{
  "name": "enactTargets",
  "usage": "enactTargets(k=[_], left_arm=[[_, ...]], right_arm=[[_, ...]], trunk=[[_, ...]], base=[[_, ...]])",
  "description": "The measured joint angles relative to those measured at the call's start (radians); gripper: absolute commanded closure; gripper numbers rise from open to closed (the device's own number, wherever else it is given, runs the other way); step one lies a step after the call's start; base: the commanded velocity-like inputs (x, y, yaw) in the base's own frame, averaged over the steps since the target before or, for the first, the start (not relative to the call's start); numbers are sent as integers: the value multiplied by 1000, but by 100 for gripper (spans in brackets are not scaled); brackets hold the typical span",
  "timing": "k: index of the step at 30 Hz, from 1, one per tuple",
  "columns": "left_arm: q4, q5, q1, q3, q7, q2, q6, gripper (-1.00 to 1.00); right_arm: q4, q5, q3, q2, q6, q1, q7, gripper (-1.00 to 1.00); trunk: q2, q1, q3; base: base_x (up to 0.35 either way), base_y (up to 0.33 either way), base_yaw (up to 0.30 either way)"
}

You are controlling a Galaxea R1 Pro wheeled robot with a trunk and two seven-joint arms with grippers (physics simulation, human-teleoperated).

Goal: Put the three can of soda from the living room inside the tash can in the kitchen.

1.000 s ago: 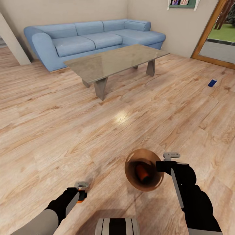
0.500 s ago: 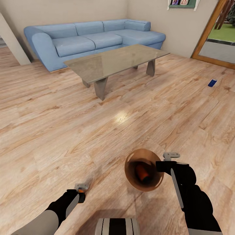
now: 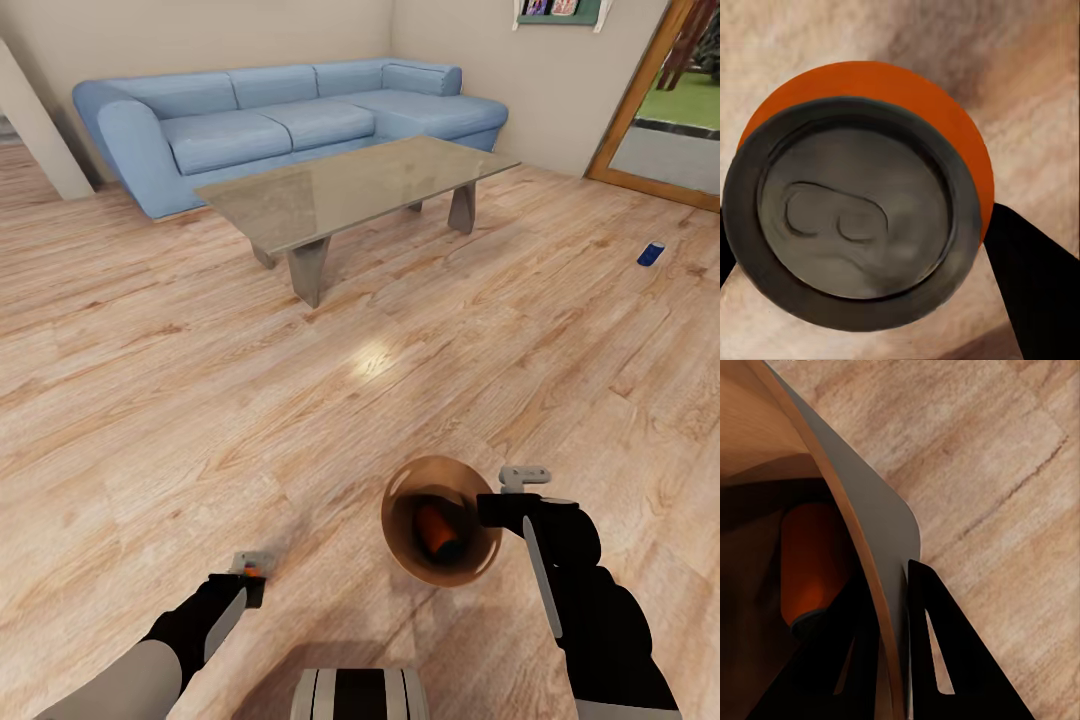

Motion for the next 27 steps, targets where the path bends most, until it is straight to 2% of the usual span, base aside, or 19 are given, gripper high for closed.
enactTargets(k=[3,4,5,7,9,10,11,12,15,16,17,18,19,21,22,23,24,25,27], left_arm=[[-168,-19,3,-60,-1,1,49,100],[-250,-20,5,-77,-1,1,110,100],[-368,-23,10,-88,0,3,200,100],[-530,-26,14,-94,0,7,280,100],[-739,-24,48,-96,-1,25,391,100],[-883,-21,90,-98,-1,47,470,100],[-962,-14,111,-98,-2,56,501,100],[-992,-8,121,-99,-3,59,519,100],[-1055,61,133,-99,-46,80,566,100],[-1065,89,135,-99,-102,105,573,100],[-1068,91,135,-98,-133,118,575,100],[-1074,115,136,-94,-236,154,576,100],[-1075,110,136,-92,-297,173,577,100],[-1076,126,137,-88,-508,216,576,100],[-1076,117,137,-85,-550,223,574,100],[-1076,128,137,-62,-697,250,574,100],[-1075,118,137,-43,-769,265,570,100],[-1075,123,136,-15,-864,280,569,100],[-1073,118,137,8,-962,292,567,100]], right_arm=[[0,0,0,0,0,0,0,100],[0,0,0,0,0,0,0,100],[0,0,0,0,0,0,1,100],[0,-1,0,0,0,0,0,100],[0,0,0,0,0,0,0,100],[1,0,0,0,0,0,0,100],[0,1,0,0,0,0,1,100],[0,1,0,0,0,0,1,100],[0,-1,0,0,0,-1,0,100],[0,-2,-1,0,0,0,0,100],[0,-1,-1,0,0,0,0,100],[0,0,-1,0,0,0,0,100],[0,1,-1,0,0,0,0,100],[0,1,-2,0,0,-1,0,100],[0,0,-2,0,0,-1,1,100],[0,-1,-3,0,0,-1,0,100],[0,-2,-3,0,0,0,0,100],[0,0,-3,1,0,-1,0,100],[0,1,-3,2,0,-1,0,100]], trunk=[[0,0,0],[0,0,0],[0,0,0],[0,0,0],[0,0,0],[0,0,0],[0,0,0],[0,0,0],[0,0,0],[0,0,0],[0,0,0],[0,0,0],[0,0,0],[0,0,0],[0,0,0],[0,0,0],[0,0,0],[0,0,0],[0,0,0]], base=[[0,0,0],[0,0,0],[0,0,0],[0,0,0],[0,0,0],[0,0,0],[0,0,0],[0,0,0],[0,0,0],[0,0,0],[0,0,0],[0,0,0],[0,0,0],[0,0,0],[0,0,0],[0,0,0],[0,0,0],[0,0,0],[0,0,0]])
